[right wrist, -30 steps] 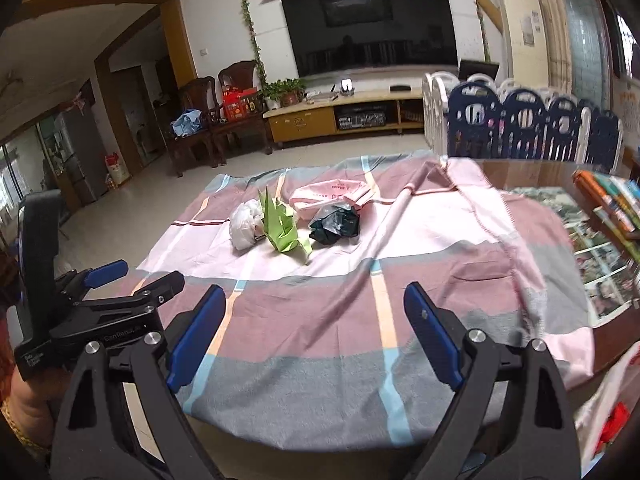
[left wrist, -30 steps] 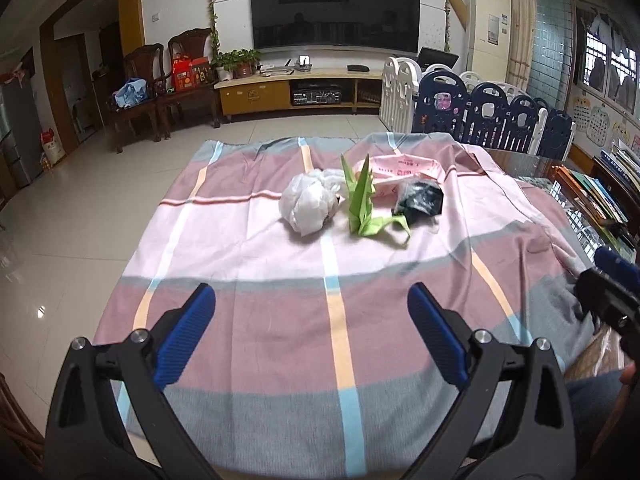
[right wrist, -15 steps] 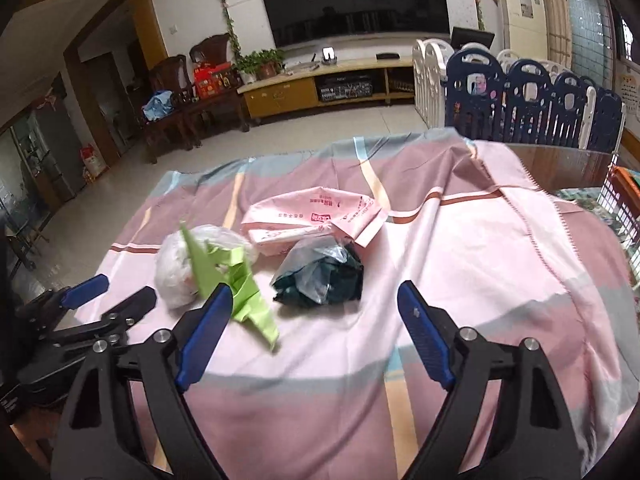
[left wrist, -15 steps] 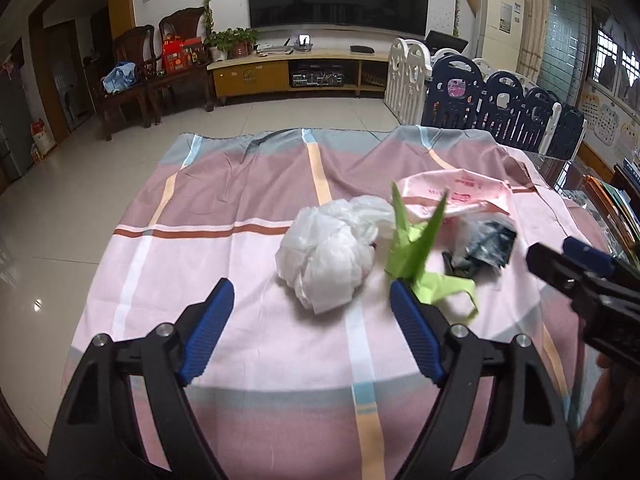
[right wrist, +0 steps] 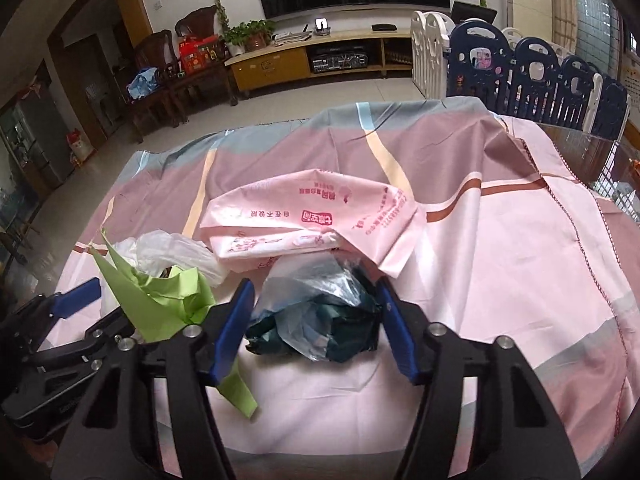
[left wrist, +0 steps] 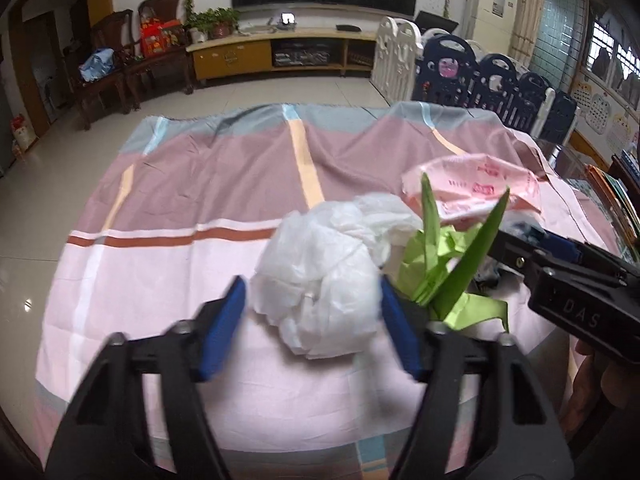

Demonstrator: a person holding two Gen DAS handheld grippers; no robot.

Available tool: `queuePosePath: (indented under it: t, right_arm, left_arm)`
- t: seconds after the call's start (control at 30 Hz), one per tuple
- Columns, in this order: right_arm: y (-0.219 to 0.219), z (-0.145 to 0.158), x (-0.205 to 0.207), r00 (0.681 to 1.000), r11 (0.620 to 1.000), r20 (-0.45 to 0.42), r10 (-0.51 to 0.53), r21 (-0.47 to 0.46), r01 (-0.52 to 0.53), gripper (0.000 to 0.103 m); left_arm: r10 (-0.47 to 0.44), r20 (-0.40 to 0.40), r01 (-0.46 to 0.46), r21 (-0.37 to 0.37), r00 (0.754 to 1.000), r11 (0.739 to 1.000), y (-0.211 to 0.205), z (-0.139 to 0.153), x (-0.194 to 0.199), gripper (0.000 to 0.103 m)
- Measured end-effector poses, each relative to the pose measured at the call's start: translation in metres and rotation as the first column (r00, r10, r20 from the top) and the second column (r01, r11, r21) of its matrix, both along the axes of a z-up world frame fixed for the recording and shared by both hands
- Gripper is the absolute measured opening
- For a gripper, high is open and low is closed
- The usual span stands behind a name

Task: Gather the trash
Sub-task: 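Grasp the white plastic bag with the left tool while the right tool grasps the black bag, then carry the white and black bags to the wastebasket and open both tools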

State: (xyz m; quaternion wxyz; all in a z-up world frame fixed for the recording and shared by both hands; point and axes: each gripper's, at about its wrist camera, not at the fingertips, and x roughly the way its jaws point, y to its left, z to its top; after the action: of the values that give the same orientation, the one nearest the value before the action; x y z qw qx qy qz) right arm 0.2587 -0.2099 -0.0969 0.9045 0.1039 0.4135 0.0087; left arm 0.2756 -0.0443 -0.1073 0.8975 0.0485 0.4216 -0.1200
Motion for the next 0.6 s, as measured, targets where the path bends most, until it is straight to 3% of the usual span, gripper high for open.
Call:
queuePosePath:
  t: [0.07, 0.13, 0.3, 0.43, 0.6]
  right_arm:
    - [-0.002, 0.002, -0.002, 1.000, 1.000, -0.001, 0.002, 0.010, -0.002, 0.047]
    - [-0.005, 0.006, -0.007, 1.000, 0.999, 0.003, 0.008, 0.031, -0.008, 0.045]
    - [-0.014, 0.033, -0.041, 0.998, 0.997, 0.054, 0.014, 0.076, -0.018, 0.044]
    - [-0.023, 0.063, -0.088, 0.993, 0.995, 0.119, 0.026, 0.097, -0.038, 0.044]
    - [-0.027, 0.081, -0.154, 0.987, 0.994, 0.159, 0.030, 0.102, -0.046, 0.044]
  left_arm:
    - [-0.003, 0.010, 0.003, -0.001, 1.000, 1.000, -0.001, 0.000, -0.002, 0.028]
    - [0.013, 0.025, -0.012, -0.032, 1.000, 0.999, 0.004, 0.007, -0.006, 0.025]
    - [0.091, 0.090, -0.082, -0.102, 0.992, 0.991, 0.033, 0.045, -0.036, 0.024]
    - [0.158, 0.183, -0.121, -0.197, 0.970, 0.973, 0.060, 0.085, -0.091, 0.025]
    - [0.195, 0.210, -0.142, -0.244, 0.958, 0.959, 0.070, 0.100, -0.161, 0.025]
